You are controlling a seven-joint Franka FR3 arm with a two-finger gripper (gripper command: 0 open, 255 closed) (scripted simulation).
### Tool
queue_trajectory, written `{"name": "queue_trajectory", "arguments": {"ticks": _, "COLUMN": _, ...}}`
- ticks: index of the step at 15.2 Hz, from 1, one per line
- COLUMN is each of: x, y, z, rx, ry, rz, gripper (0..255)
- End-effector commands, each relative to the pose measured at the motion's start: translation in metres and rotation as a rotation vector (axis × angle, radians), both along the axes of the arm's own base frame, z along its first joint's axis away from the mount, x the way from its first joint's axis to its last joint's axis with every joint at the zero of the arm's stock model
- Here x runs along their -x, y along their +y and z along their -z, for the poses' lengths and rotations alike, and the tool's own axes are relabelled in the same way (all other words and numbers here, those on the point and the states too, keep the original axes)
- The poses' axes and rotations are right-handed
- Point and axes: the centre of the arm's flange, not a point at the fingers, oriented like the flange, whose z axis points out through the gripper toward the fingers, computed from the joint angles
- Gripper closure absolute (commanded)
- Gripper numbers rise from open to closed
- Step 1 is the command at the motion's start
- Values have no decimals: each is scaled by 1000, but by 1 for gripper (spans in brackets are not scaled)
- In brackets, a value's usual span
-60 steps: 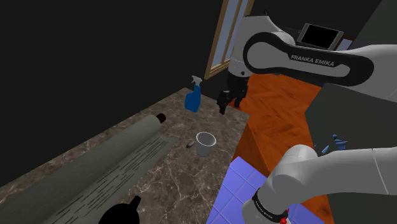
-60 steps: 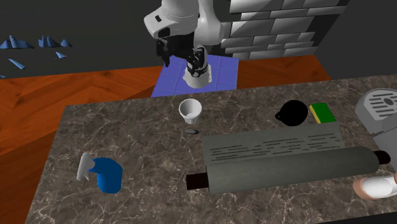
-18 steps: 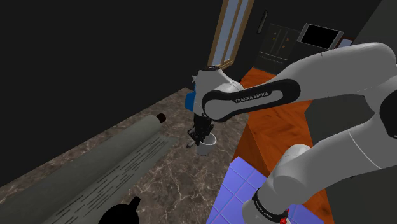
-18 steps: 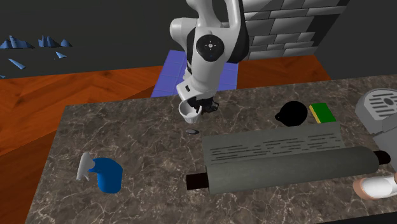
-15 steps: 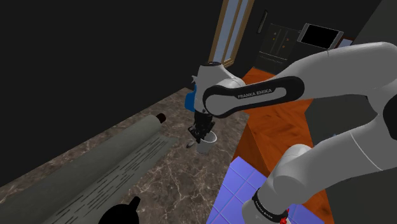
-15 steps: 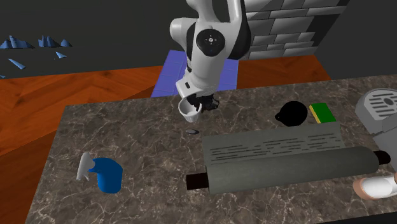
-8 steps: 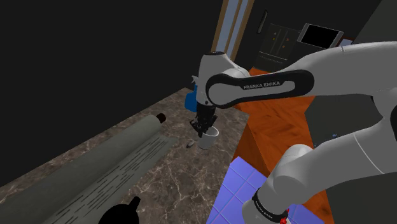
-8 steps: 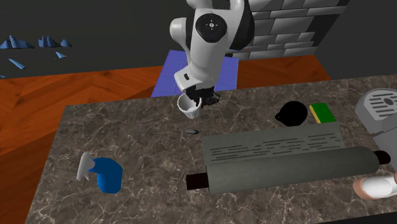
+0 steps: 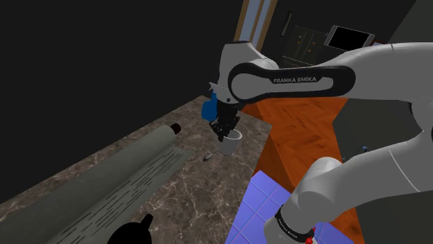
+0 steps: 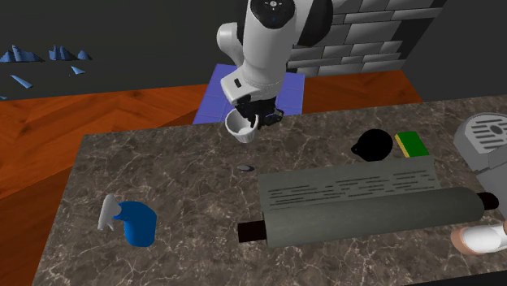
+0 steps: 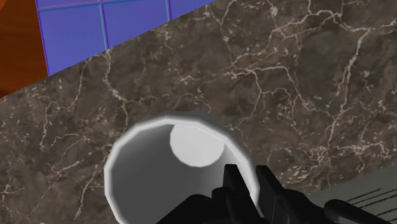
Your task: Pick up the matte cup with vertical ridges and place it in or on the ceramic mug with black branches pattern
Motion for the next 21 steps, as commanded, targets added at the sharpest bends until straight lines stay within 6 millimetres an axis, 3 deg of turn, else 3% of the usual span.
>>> {"name": "queue_trajectory", "arguments": {"ticks": 1, "x": -1, "y": 0, "z": -10, "rx": 0, "ry": 0, "rz": 0, "gripper": 255}}
{"name": "queue_trajectory", "arguments": {"ticks": 13, "x": -1, "y": 0, "z": -71, "rx": 0, "ry": 0, "rz": 0, "gripper": 255}}
{"name": "queue_trajectory", "arguments": {"ticks": 21, "x": 16, "y": 103, "z": -82, "rx": 0, "ry": 0, "rz": 0, "gripper": 255}}
